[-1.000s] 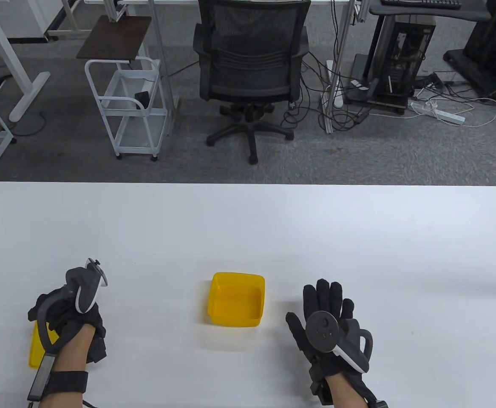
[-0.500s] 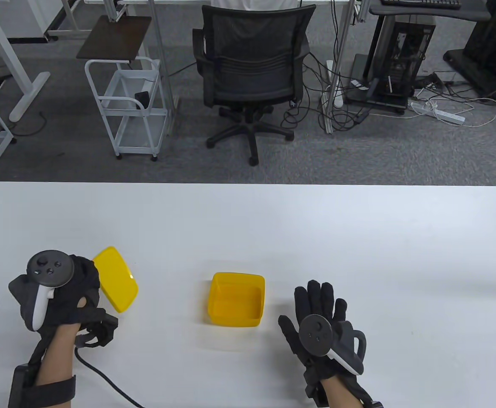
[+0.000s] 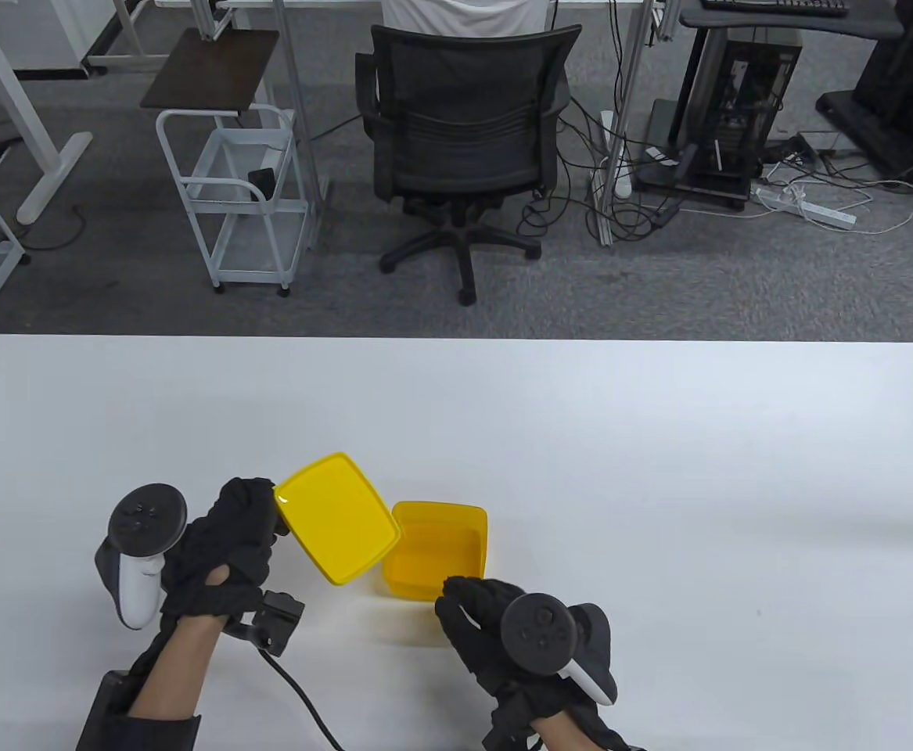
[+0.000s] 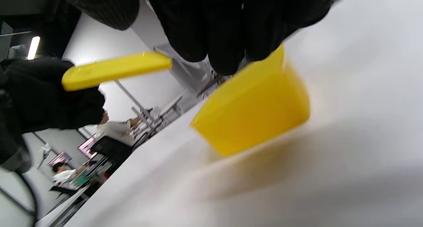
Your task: Cover the plastic food container
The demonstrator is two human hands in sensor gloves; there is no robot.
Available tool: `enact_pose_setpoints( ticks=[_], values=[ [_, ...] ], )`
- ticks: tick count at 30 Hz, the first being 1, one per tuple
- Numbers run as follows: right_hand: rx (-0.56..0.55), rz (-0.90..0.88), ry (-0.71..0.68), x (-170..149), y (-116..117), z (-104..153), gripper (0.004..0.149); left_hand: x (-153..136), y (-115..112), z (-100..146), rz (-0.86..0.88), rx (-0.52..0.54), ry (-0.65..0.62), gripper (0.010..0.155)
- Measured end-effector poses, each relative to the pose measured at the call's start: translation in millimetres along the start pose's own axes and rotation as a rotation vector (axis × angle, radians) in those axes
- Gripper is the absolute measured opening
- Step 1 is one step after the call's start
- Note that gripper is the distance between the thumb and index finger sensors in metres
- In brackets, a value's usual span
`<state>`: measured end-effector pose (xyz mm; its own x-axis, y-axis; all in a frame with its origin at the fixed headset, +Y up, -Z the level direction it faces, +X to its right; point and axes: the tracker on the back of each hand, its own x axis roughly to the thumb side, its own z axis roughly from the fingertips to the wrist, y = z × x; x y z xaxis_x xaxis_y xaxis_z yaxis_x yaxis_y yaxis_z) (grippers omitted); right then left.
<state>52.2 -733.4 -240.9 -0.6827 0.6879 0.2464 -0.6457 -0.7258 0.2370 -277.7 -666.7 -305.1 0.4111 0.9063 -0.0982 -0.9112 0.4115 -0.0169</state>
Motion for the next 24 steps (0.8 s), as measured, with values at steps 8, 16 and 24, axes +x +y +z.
enact_pose_setpoints(
  ticks=[8, 16, 24],
  values=[
    [-0.015, -0.229, 0.029, -8, 2, 0, 0.063, 4, -51, 11, 0.086, -0.102, -0.059, 0.042],
    [-0.138, -0.179, 0.124, -17, -11, -1, 0.056, -6, -56, 17, 0.022, -0.321, -0.076, 0.044],
    [-0.252, -0.022, 0.175, 1, -33, -16, 0.044, -12, -59, 26, -0.105, -0.428, -0.162, 0.043]
  ],
)
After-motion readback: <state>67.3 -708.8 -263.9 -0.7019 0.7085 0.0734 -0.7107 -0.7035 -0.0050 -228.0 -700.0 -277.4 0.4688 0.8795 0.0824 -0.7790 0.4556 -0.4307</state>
